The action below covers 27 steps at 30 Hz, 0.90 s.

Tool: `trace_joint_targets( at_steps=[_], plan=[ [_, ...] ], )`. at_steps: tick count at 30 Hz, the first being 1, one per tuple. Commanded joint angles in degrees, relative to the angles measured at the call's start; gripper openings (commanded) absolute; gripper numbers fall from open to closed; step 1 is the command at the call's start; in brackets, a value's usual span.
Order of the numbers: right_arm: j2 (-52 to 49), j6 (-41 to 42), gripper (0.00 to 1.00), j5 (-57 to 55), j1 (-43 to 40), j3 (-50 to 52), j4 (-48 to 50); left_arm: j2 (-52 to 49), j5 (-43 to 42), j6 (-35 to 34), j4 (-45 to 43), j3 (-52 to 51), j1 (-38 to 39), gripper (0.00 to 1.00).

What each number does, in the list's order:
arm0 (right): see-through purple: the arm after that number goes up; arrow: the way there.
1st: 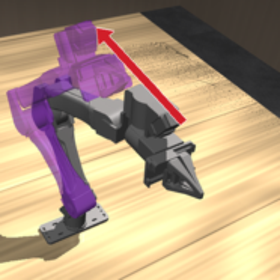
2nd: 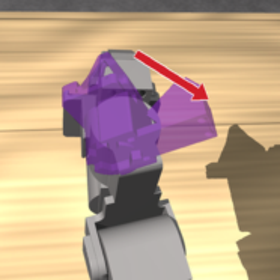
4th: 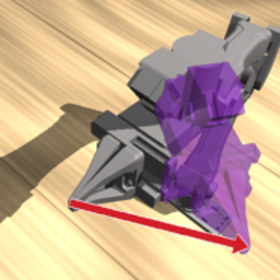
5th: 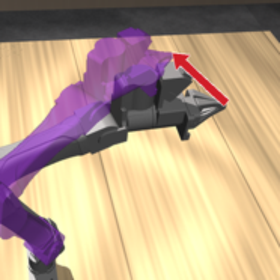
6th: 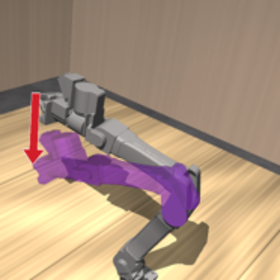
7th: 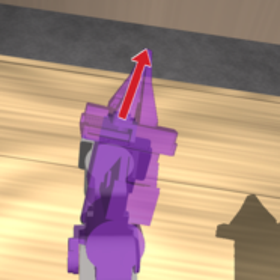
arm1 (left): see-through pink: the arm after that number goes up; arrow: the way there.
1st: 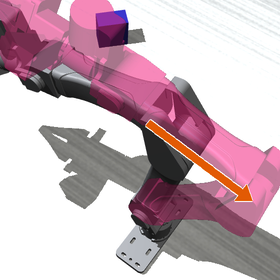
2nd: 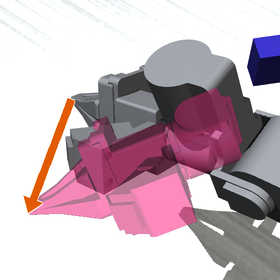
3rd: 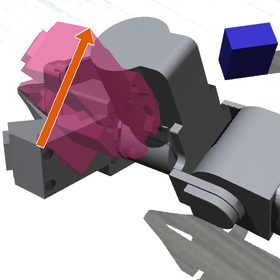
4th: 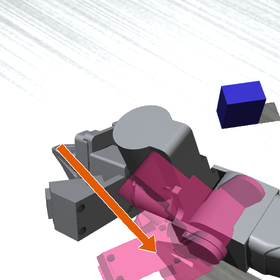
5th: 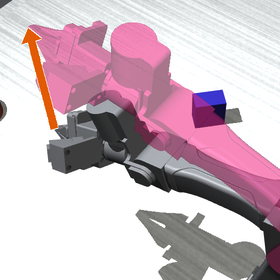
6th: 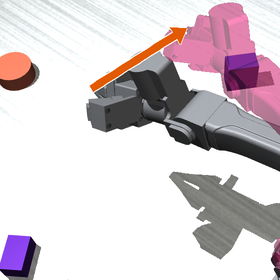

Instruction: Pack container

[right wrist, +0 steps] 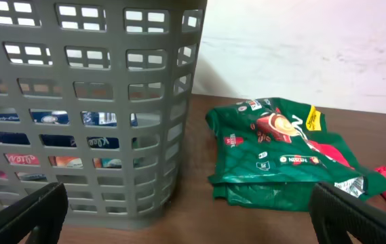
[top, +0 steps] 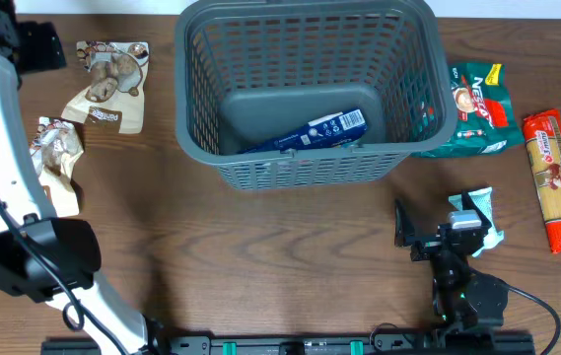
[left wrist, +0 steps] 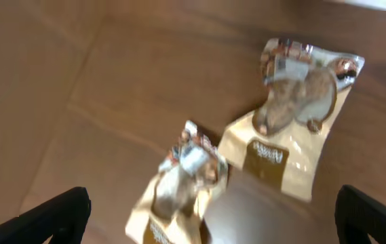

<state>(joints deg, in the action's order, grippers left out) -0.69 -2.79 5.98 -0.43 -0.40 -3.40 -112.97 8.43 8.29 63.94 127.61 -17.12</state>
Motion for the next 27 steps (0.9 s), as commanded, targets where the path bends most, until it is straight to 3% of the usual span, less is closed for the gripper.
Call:
trace_joint_targets(
  at_steps=[1, 11, 22, 27],
  plan=[
    [0.37, -0.68, 0.99, -0.13, -0.35, 0.09, -0.24, -2.27, -4.35, 6.19, -2.97, -0.04, -0.74, 0.98],
    [0.37, -0.68, 0.99, -0.13, -0.35, 0.09, -0.24, -13.4, -19.23, 14.16, -10.69, -0.04, -4.04, 1.0],
    [0.37, -0.68, 0.99, -0.13, -0.35, 0.09, -0.24, -23.5, -28.46, 22.88, -13.79, -0.04, -4.39, 0.99],
    [0.37, -0.68, 0.99, -0.13, -0.35, 0.09, -0.24, -24.48, -28.26, 25.2, -17.57, -0.04, -4.31, 0.99]
  ],
)
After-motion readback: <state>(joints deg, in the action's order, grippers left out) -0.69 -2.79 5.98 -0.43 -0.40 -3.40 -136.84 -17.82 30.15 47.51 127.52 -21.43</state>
